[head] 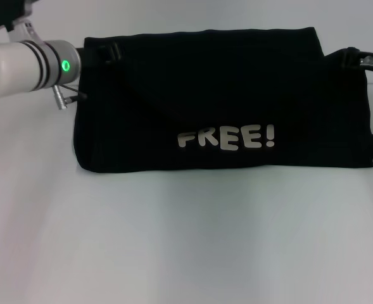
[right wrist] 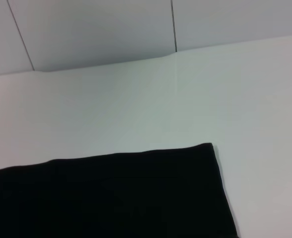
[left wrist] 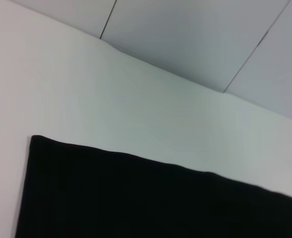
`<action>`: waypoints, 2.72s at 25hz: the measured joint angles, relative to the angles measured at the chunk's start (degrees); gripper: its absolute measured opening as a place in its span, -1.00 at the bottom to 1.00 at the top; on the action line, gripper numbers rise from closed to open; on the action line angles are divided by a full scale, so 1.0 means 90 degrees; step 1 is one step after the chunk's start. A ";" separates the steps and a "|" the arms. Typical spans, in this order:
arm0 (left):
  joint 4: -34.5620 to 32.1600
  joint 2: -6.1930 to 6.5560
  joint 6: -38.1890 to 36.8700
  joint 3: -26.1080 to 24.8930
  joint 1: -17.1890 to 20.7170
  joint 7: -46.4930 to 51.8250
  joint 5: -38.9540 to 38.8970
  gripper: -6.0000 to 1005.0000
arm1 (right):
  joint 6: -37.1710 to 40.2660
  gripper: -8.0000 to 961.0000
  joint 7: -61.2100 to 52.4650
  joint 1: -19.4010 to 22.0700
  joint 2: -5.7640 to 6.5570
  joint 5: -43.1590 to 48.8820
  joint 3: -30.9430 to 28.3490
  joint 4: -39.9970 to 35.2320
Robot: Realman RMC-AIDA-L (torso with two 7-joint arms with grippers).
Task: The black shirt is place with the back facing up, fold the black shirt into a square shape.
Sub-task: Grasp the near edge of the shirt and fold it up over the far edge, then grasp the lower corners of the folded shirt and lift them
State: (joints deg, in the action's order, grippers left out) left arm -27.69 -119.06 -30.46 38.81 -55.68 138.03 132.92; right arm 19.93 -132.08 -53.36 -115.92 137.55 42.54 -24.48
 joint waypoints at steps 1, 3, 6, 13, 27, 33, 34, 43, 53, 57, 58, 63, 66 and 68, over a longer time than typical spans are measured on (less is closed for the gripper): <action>0.0028 -0.0016 0.0095 0.0094 -0.0005 0.0000 0.0000 -0.84 | -0.0072 -0.72 0.0000 -0.0010 -0.0013 0.0001 0.0053 0.0044; 0.0060 -0.0066 0.0301 0.0268 -0.0011 -0.0001 0.0000 -0.84 | -0.0191 -0.71 0.0000 -0.0026 -0.0037 -0.0002 0.0157 0.0133; 0.0037 -0.0106 0.0366 0.0549 0.0000 -0.0014 0.0010 -0.84 | -0.0077 -0.70 -0.0043 -0.0060 -0.0019 0.0052 0.0235 0.0196; 0.0006 -0.0067 -0.0019 0.0982 0.0018 0.0157 0.0027 -0.73 | 0.1345 -0.67 -0.1025 -0.0318 0.0386 0.0790 0.0274 0.0221; -0.1243 0.0758 -0.4681 -0.0879 0.0895 0.1101 -0.0166 0.05 | 0.4583 0.31 -0.2662 -0.0104 0.1013 0.0901 0.0134 -0.1403; -0.1181 0.0720 -0.4877 -0.1021 0.1379 0.1011 0.0105 0.26 | 0.5017 0.80 -0.2780 -0.0113 0.1063 0.0868 0.0027 -0.1561; -0.1172 0.0694 -0.4843 -0.1061 0.1462 0.1025 0.0220 0.30 | 0.5017 0.82 -0.2780 -0.0113 0.1063 0.0868 0.0027 -0.1561; -0.0673 0.0504 -0.3881 -0.1020 0.1707 0.0709 0.0362 0.87 | 0.4994 0.87 -0.2802 -0.0073 0.1109 0.0863 -0.0107 -0.1515; -0.0178 0.0370 -0.2913 -0.0532 0.1487 0.0510 0.0363 0.56 | 0.4894 0.87 -0.2776 0.0003 0.1095 0.0866 -0.0118 -0.1498; -0.0109 0.0329 -0.2746 -0.0373 0.1449 0.0505 0.0370 0.50 | 0.4863 0.87 -0.2775 0.0051 0.1093 0.0869 -0.0118 -0.1498; -0.0109 0.0329 -0.2746 -0.0373 0.1449 0.0505 0.0370 0.49 | 0.4860 0.87 -0.2775 0.0058 0.1093 0.0869 -0.0118 -0.1498; -0.0106 0.0302 -0.2782 -0.0297 0.1441 0.0505 0.0375 0.42 | 0.4855 0.87 -0.2775 0.0077 0.1093 0.0869 -0.0118 -0.1498; -0.0103 0.0291 -0.2826 -0.0214 0.1432 0.0532 0.0383 0.38 | 0.4855 0.87 -0.2775 0.0082 0.1093 0.0869 -0.0120 -0.1503; -0.0111 0.0288 -0.2892 -0.0111 0.1417 0.0560 0.0385 0.35 | 0.4858 0.87 -0.2775 0.0082 0.1093 0.0869 -0.0131 -0.1511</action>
State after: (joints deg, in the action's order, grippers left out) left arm -28.69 -116.47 -56.48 37.80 -42.93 143.07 136.38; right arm 63.65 -157.06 -52.62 -106.08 145.37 41.36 -38.08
